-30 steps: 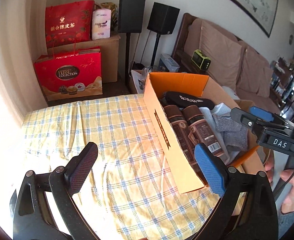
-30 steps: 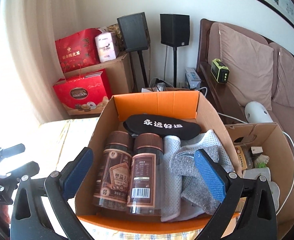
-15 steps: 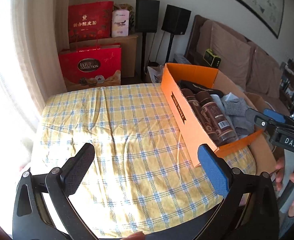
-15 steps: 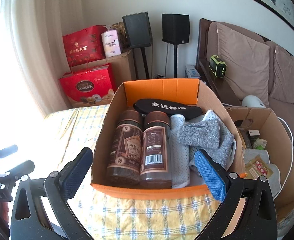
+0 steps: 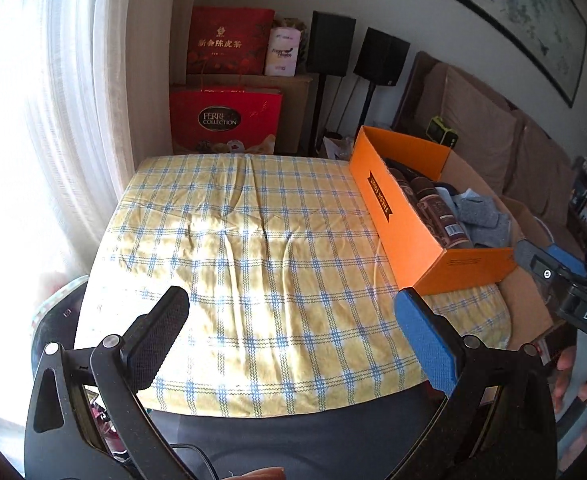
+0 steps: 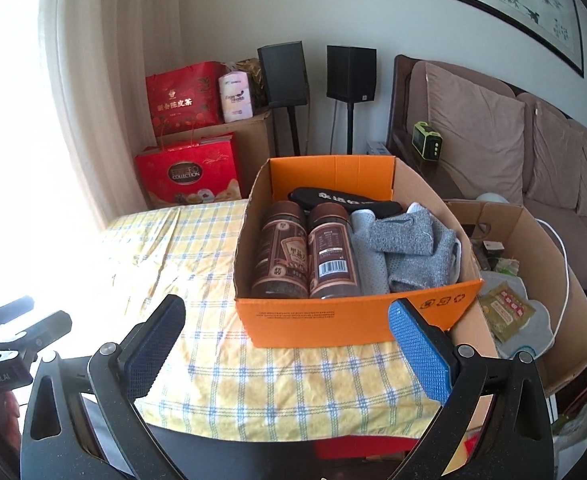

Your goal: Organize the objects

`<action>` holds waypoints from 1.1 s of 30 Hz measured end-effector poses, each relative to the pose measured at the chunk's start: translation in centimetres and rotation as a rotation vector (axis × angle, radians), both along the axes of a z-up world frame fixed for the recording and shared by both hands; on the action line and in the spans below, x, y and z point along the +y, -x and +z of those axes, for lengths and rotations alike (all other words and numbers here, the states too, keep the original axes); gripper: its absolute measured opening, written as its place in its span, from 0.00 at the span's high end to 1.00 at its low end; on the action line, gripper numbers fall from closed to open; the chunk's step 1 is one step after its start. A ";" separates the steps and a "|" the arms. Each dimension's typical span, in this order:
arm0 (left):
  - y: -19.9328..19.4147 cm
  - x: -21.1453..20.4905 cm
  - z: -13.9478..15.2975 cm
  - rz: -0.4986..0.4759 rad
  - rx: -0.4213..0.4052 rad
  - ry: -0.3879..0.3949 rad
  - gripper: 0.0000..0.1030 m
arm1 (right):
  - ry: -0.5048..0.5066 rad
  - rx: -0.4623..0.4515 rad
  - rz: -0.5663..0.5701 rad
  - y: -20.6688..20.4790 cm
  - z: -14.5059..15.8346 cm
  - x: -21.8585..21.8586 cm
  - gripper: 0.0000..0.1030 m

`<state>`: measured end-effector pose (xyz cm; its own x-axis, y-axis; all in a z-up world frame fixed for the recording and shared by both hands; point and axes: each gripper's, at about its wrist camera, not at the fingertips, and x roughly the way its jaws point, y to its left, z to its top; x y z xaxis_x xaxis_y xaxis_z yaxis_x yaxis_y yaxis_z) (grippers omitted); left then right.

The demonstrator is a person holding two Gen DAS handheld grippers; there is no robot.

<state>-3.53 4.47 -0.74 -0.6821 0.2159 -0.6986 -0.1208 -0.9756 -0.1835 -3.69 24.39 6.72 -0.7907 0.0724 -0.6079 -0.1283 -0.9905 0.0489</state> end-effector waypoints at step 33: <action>-6.2 -0.9 -0.6 0.072 0.033 0.082 0.00 | -0.033 0.000 -0.003 -6.0 -2.1 -3.2 0.01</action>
<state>2.63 3.61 -1.30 -0.7167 0.1084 -0.6889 -0.0546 -0.9935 -0.0996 2.29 21.23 4.58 -0.7904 0.0946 -0.6053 -0.1314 -0.9912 0.0166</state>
